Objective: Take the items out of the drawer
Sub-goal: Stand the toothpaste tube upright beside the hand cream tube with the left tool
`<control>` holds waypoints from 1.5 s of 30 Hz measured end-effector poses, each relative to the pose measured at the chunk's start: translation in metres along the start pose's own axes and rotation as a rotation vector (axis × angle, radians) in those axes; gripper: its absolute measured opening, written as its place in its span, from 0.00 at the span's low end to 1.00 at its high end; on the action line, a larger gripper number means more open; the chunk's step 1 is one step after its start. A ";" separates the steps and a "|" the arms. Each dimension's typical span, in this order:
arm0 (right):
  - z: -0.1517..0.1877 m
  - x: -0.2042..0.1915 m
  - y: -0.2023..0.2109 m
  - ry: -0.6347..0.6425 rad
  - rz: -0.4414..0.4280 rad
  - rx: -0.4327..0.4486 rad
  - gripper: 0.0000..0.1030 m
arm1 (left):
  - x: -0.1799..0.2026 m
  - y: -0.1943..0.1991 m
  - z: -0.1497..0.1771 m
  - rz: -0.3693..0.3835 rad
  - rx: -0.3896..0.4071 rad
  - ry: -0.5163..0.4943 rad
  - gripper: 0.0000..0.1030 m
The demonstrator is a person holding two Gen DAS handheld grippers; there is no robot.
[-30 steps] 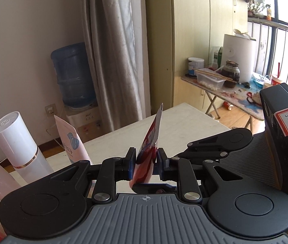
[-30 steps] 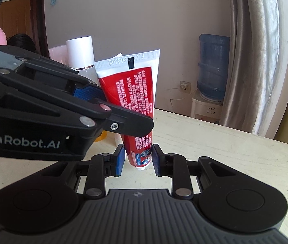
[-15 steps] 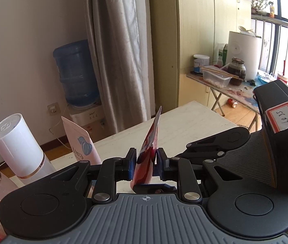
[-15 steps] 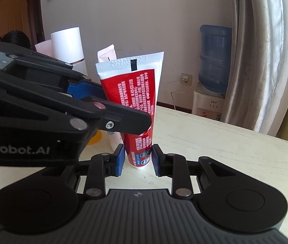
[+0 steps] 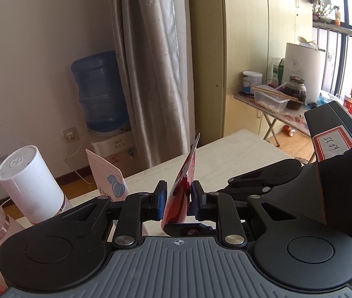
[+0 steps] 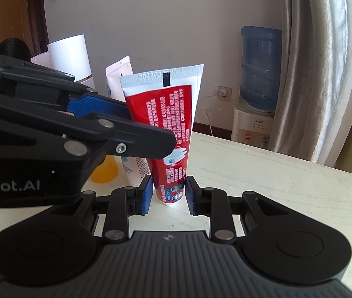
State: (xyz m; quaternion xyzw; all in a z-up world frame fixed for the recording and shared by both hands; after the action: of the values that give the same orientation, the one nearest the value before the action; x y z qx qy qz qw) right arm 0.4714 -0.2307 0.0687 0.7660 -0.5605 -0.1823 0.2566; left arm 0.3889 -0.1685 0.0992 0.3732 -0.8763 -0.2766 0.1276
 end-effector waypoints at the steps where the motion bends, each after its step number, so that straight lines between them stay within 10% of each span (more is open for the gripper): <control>1: -0.001 0.000 -0.001 0.003 0.002 -0.004 0.28 | -0.001 0.000 -0.001 -0.003 0.001 0.005 0.20; 45: -0.005 0.002 -0.016 0.019 0.014 -0.014 0.36 | -0.003 -0.002 -0.009 -0.036 0.013 -0.001 0.16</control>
State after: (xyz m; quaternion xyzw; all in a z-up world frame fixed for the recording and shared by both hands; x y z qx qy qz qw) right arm 0.4866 -0.2284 0.0631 0.7619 -0.5623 -0.1770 0.2684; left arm 0.3959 -0.1707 0.1055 0.3898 -0.8712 -0.2735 0.1199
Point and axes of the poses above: each gripper's, at about its wrist camera, not at the fingertips, and y roughly against the way its jaws point, x to its right, z to its underside, the point moved 6 cm from there along -y, roughly the way its jaws point, and after that the axes turned 11 degrees about z, right-handed, at the moved point
